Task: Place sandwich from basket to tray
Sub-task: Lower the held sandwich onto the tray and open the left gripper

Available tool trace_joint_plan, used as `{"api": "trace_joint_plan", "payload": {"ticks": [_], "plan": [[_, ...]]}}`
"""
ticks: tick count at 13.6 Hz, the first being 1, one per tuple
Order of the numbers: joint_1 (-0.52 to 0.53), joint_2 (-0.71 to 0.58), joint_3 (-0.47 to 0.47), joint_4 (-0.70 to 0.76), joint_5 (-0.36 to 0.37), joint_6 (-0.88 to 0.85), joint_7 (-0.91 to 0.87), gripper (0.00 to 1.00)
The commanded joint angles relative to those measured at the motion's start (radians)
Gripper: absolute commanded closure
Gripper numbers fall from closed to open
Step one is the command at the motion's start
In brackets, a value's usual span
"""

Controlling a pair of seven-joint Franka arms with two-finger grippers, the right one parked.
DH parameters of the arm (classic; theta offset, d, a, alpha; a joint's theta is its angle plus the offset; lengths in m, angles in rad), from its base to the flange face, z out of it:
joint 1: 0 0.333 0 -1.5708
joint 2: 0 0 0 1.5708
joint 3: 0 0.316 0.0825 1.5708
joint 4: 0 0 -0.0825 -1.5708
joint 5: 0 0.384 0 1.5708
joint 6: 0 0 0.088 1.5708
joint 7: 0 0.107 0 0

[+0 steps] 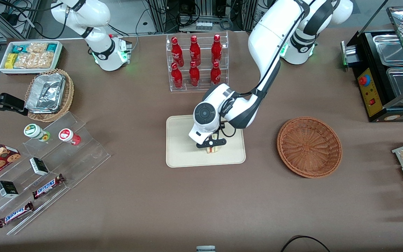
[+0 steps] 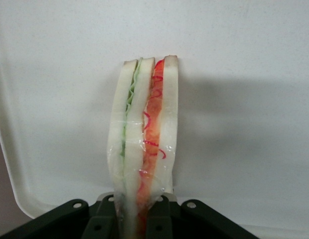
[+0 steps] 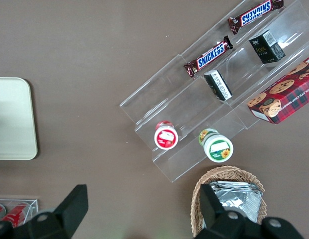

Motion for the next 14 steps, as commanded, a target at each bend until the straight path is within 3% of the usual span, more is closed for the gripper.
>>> {"api": "trace_joint_plan", "payload": {"ticks": [1,7,11,14], "plan": [[-0.018,0.017,0.014,0.038,-0.002,-0.018,-0.025,0.00],[-0.015,-0.007,0.017,0.056,-0.002,-0.044,-0.019,0.00],[-0.004,-0.026,0.018,0.179,-0.005,-0.214,-0.014,0.00],[0.009,-0.098,0.020,0.188,0.001,-0.276,-0.011,0.00]]}}
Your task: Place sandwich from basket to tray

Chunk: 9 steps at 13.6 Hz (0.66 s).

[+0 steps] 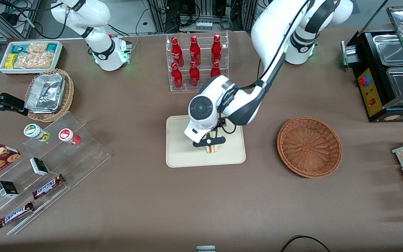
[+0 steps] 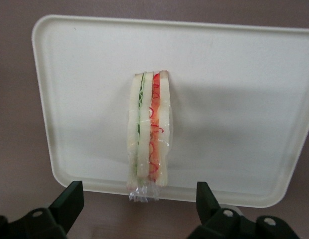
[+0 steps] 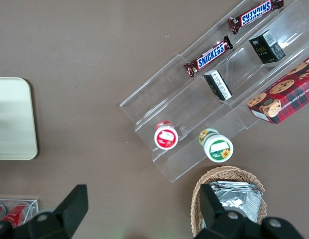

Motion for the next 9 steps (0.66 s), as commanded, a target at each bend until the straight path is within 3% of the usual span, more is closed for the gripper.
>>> {"api": "trace_joint_plan", "payload": {"ticks": [1,6,9], "plan": [[0.014,-0.073,0.006,0.000,0.001,-0.080,-0.006,0.00],[0.123,-0.204,0.011,-0.023,0.024,-0.224,0.292,0.00],[0.215,-0.332,0.014,-0.136,0.047,-0.247,0.423,0.00]]}}
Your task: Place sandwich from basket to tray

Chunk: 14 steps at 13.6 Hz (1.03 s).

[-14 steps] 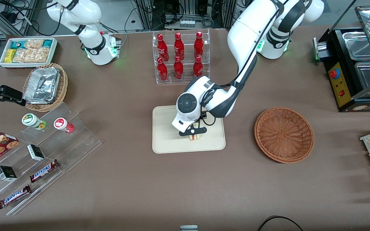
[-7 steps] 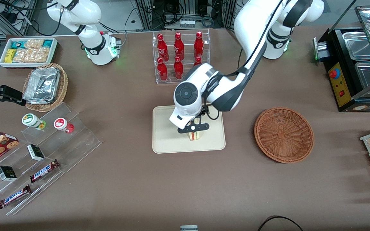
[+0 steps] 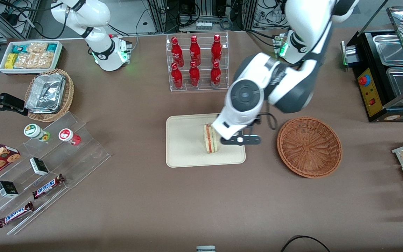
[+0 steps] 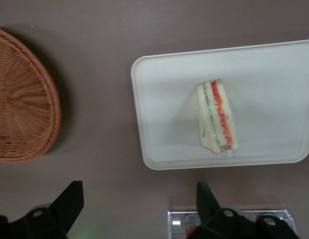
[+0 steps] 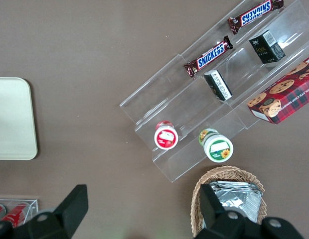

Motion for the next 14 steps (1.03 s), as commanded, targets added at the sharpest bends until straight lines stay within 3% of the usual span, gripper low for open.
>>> {"api": "trace_joint_plan", "payload": {"ticks": [1,9,14], "plan": [[0.085,-0.153,-0.004,-0.158,0.016,-0.016,0.162,0.00],[0.317,-0.396,-0.004,-0.420,0.014,0.036,0.477,0.00],[0.352,-0.404,0.004,-0.424,0.001,0.036,0.476,0.00]]}}
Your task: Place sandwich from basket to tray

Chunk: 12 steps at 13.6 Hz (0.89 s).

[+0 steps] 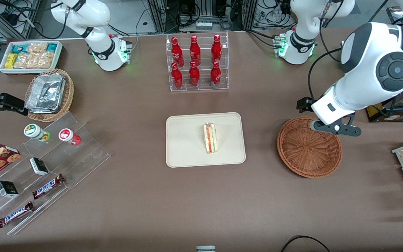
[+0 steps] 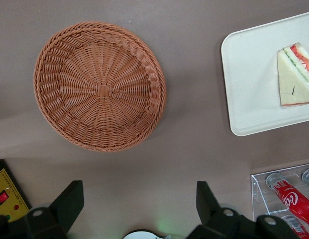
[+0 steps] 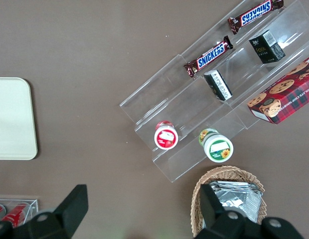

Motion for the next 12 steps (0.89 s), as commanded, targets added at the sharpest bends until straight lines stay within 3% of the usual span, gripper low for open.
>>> {"api": "trace_joint_plan", "payload": {"ticks": [1,7,12], "plan": [[0.032,-0.043,0.004,-0.036,-0.007,0.016,0.008,0.00],[0.202,-0.122,-0.077,-0.049,0.002,-0.058,0.020,0.00],[0.225,-0.163,-0.077,-0.004,0.005,-0.179,0.020,0.00]]}}
